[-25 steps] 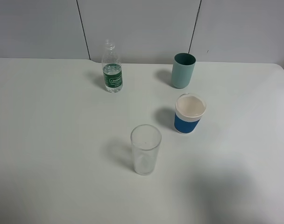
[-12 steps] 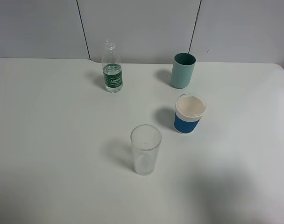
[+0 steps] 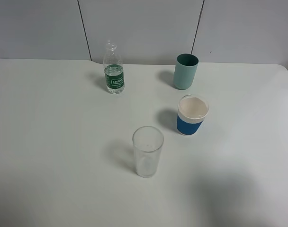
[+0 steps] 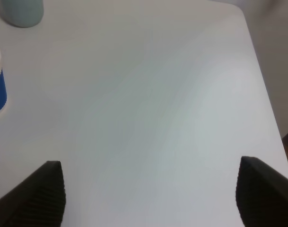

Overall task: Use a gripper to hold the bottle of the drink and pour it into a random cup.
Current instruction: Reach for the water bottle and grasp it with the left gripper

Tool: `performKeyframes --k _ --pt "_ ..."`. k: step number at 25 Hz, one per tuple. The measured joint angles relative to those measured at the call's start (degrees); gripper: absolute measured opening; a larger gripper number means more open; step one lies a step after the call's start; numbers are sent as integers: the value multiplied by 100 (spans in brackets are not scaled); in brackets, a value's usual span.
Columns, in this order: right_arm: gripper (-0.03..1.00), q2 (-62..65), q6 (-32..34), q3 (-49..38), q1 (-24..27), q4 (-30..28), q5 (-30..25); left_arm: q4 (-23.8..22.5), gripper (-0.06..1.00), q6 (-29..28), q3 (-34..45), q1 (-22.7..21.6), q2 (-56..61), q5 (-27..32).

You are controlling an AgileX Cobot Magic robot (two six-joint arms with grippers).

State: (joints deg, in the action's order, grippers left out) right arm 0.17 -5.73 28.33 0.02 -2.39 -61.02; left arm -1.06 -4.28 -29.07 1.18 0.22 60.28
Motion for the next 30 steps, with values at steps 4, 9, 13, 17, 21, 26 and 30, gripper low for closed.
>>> performKeyframes --k 4,9,13,17,21,26,30 --pt "74 0 0 0 0 0 0 0 99 0 0 0 0 0" --pt "74 0 0 0 0 0 0 0 99 0 0 0 0 0" --pt "74 0 0 0 0 0 0 0 99 0 0 0 0 0" --pt "74 0 0 0 0 0 0 0 99 0 0 0 0 0" --pt "74 0 0 0 0 0 0 0 99 0 0 0 0 0" --pt "74 0 0 0 0 0 0 0 99 0 0 0 0 0" --pt "74 0 0 0 0 0 0 0 99 0 0 0 0 0"
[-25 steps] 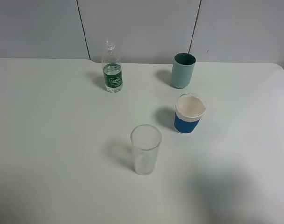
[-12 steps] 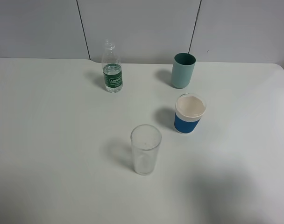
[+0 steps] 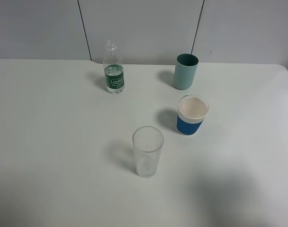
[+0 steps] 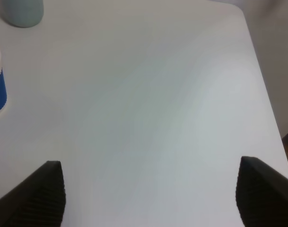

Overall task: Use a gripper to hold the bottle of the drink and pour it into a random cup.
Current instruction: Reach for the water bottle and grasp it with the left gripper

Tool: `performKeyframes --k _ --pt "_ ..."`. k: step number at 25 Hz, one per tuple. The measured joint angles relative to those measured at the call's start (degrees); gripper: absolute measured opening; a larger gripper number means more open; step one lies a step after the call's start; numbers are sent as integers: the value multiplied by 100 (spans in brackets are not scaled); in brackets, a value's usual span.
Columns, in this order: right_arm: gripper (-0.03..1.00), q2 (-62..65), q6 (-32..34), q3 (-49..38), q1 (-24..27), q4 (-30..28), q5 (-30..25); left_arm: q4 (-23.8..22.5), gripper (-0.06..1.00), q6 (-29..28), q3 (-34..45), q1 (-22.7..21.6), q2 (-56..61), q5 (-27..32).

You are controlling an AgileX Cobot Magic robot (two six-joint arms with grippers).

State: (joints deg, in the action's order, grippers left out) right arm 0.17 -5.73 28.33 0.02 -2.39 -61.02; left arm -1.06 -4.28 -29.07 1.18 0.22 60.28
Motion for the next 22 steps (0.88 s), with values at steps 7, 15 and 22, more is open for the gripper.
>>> performKeyframes --k 7,15,22 --pt "74 0 0 0 0 0 0 145 99 0 0 0 0 0" --pt "74 0 0 0 0 0 0 170 99 190 -146 0 -465 -237" --pt "74 0 0 0 0 0 0 169 99 616 -347 0 -1797 -936"
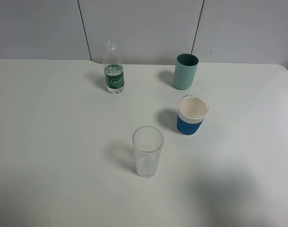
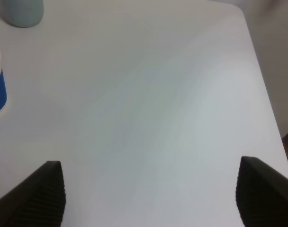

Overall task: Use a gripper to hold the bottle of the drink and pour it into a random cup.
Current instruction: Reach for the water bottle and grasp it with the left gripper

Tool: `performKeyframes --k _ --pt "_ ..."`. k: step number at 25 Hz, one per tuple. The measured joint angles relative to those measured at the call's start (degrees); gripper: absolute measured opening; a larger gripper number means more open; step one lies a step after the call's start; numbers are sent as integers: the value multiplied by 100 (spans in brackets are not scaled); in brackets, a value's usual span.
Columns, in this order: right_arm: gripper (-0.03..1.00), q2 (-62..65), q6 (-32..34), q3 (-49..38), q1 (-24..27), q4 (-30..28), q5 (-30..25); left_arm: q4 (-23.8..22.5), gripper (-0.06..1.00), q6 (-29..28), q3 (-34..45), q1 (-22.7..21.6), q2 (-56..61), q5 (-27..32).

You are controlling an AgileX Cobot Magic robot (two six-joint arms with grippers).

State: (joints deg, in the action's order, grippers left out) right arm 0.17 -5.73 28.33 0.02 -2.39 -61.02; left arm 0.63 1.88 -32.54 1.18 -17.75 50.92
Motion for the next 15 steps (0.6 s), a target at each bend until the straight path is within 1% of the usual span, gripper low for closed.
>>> performKeyframes --k 12,15 --pt "74 0 0 0 0 0 0 0 99 1052 0 0 -2178 -1293" --pt "74 0 0 0 0 0 0 0 99 1267 0 0 -2636 -1711"
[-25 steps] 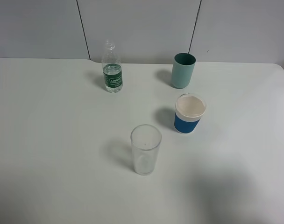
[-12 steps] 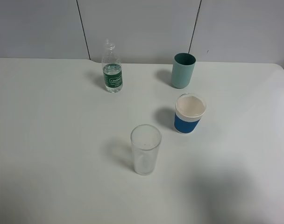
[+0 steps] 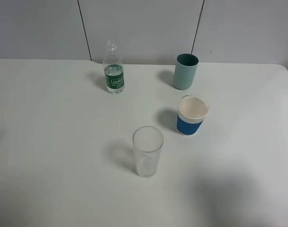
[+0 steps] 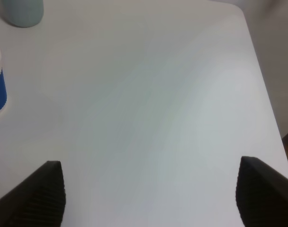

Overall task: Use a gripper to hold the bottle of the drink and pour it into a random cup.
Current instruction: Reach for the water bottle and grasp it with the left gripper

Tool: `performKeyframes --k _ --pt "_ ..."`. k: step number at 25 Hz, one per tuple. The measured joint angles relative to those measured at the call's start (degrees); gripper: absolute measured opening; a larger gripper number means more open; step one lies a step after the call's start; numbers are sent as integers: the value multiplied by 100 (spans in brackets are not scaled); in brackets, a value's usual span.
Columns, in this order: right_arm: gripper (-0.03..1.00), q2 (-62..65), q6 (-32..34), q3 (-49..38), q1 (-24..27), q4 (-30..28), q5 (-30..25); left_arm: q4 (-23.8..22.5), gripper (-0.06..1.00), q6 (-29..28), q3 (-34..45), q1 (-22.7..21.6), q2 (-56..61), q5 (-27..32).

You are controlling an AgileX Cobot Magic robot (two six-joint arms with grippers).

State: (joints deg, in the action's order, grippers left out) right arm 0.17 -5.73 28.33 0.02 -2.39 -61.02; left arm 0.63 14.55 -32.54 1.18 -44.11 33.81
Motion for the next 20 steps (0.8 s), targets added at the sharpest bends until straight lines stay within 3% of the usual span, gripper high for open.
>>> performKeyframes --k 20 --pt "74 0 0 0 0 0 0 -4 99 268 0 1063 -2763 -2658"
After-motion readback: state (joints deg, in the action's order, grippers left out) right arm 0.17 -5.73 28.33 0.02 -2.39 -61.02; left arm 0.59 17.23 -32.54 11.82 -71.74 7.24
